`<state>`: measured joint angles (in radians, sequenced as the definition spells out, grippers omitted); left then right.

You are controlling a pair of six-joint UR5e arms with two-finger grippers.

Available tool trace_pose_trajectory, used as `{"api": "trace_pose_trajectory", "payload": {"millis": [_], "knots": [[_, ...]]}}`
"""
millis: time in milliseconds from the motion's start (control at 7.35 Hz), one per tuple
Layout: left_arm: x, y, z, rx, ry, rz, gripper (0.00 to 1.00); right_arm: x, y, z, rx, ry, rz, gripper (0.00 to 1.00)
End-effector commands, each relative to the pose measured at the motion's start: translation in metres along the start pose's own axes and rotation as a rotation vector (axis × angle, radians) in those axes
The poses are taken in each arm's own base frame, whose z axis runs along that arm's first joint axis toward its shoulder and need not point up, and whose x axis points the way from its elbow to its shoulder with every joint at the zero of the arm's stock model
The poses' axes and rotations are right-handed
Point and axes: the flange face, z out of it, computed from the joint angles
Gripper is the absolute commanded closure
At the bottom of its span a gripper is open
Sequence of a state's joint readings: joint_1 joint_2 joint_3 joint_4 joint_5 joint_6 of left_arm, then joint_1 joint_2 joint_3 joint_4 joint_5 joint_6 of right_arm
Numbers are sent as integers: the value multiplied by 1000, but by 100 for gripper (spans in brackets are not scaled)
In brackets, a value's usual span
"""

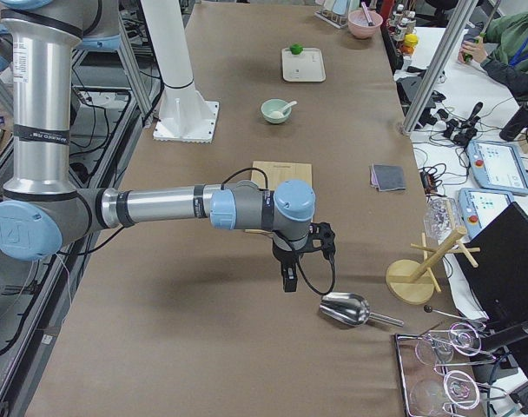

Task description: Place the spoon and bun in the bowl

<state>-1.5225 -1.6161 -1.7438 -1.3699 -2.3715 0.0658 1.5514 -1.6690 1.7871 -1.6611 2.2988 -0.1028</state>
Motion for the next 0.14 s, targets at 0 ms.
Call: {"api": "trace_pose_trajectory", "payload": {"millis": [0], "knots": [[0,0,0,-1,0,-3,2,0,0,0,-1,1,0,0]]}}
